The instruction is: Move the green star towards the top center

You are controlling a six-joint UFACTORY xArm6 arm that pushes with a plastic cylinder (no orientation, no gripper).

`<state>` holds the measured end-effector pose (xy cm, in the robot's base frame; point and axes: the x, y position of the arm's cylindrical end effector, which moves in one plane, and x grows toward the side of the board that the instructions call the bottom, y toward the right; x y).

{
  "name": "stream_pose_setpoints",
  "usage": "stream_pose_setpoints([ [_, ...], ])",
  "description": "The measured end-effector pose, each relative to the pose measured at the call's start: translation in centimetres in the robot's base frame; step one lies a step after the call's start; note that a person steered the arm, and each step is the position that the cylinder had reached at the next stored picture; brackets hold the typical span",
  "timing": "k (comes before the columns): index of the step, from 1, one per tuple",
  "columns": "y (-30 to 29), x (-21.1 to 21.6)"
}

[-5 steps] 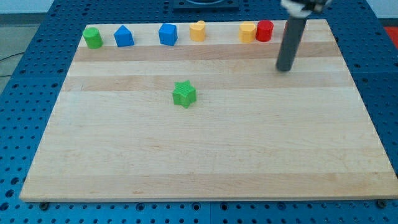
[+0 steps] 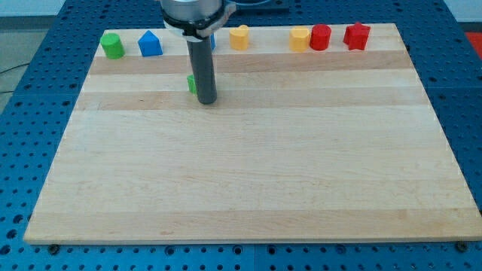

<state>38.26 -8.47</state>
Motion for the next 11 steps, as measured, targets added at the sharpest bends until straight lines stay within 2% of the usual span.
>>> stream_pose_setpoints([
  [1,-4.6,-0.7],
  [2,-3.5,-2.6],
  [5,6.9,-2.5],
  [6,8.3,-4.9],
  [8,11.4,-6.5],
  [9,10.7,-9.8],
  [11,8.6,-11.7],
])
